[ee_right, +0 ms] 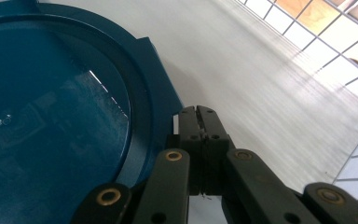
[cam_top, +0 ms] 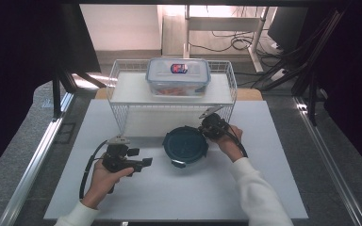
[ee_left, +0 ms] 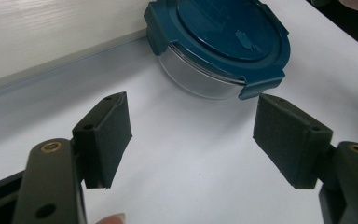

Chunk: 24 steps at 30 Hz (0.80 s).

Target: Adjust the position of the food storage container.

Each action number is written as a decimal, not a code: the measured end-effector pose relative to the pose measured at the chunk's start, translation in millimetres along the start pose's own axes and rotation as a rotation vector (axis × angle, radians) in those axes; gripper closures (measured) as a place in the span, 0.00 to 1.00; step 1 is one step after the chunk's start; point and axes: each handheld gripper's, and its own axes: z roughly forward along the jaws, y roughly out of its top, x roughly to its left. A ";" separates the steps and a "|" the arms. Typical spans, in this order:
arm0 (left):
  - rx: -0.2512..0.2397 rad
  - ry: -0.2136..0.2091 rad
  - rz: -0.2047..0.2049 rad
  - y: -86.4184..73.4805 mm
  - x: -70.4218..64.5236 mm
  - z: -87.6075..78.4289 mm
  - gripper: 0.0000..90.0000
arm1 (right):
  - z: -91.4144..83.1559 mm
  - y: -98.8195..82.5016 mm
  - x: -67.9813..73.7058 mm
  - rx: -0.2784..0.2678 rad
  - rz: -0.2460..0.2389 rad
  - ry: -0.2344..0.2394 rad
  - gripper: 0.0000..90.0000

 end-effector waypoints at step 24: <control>-0.017 -0.005 -0.036 1.2 11.0 -3.0 0.30 | 1.3 3.5 18.5 -0.014 -0.032 0.039 0.99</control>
